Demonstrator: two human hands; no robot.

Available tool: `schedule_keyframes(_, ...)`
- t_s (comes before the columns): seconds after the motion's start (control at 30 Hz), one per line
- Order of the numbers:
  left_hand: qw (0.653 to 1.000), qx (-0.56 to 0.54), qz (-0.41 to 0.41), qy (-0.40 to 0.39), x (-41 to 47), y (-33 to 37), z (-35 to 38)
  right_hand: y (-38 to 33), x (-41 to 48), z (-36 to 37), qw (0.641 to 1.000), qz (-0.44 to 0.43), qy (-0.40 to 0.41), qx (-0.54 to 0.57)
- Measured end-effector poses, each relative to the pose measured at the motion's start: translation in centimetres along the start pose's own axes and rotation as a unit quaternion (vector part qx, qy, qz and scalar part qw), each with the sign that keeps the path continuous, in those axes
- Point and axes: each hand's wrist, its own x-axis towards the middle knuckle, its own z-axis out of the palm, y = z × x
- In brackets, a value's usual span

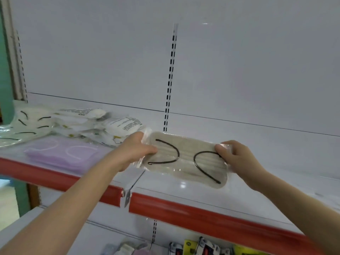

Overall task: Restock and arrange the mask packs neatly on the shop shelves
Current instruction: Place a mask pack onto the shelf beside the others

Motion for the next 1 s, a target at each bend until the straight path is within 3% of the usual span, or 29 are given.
schedule_keyframes(0.2, 0.992, 0.114, -0.050, 0.004, 0.3, -2.7, -1.3, 0.7, 1.6, 4.9, 0.988, 0.064, -0.068, -0.121)
schedule_keyframes(0.33, 0.978, 0.198, -0.057, 0.001, 0.2, -3.8, -1.7, 0.8, 1.3, 5.8, 0.965, 0.048, -0.126, -0.226)
schedule_keyframes(0.43, 0.948, 0.313, -0.049, -0.010, 0.0, -3.5, -1.7, 0.8, 1.4, 6.1, 0.951, 0.031, -0.134, -0.277)
schedule_keyframes(1.0, 0.908, 0.417, 0.026, -0.023, 0.0, -3.5, -1.3, 1.1, 1.7, 6.0, 0.942, 0.017, -0.139, -0.306)
